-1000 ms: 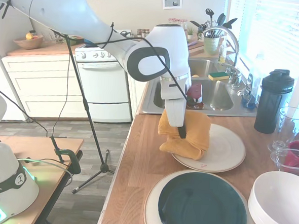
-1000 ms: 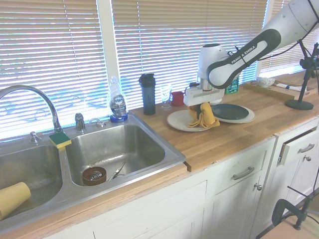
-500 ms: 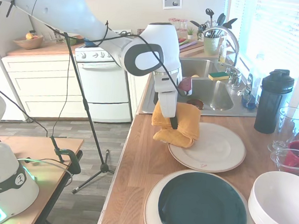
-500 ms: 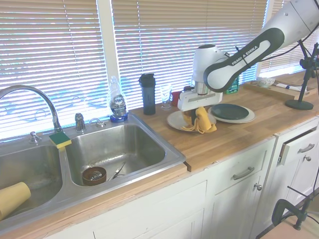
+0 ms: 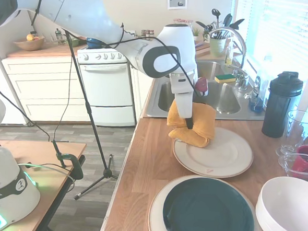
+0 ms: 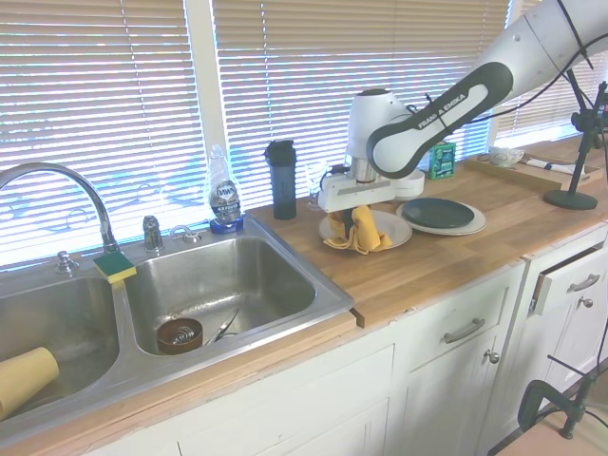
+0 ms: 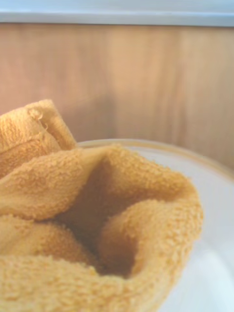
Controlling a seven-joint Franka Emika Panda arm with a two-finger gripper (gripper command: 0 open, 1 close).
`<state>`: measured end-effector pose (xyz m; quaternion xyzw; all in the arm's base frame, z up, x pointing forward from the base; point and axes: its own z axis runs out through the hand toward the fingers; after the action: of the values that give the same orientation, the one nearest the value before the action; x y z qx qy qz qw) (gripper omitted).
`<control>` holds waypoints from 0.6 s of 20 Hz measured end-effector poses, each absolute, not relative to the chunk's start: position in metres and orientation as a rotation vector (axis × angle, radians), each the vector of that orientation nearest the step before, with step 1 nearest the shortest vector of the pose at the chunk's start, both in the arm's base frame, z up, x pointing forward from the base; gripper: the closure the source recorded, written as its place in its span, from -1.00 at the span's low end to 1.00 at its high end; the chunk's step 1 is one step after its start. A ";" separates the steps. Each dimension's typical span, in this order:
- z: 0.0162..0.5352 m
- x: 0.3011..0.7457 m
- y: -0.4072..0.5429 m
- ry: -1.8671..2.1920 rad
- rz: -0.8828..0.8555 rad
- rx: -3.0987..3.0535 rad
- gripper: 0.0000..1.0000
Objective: Wipe the white plate in clockwise motion
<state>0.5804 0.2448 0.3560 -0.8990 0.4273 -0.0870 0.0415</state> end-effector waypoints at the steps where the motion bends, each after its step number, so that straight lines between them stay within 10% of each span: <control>1: 0.356 0.587 0.243 1.317 -0.271 -2.745 1.00; 12: 0.355 0.642 0.200 1.444 -0.330 -2.685 1.00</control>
<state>0.6424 0.2003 0.3545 -0.8750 0.4705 -0.1075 0.0377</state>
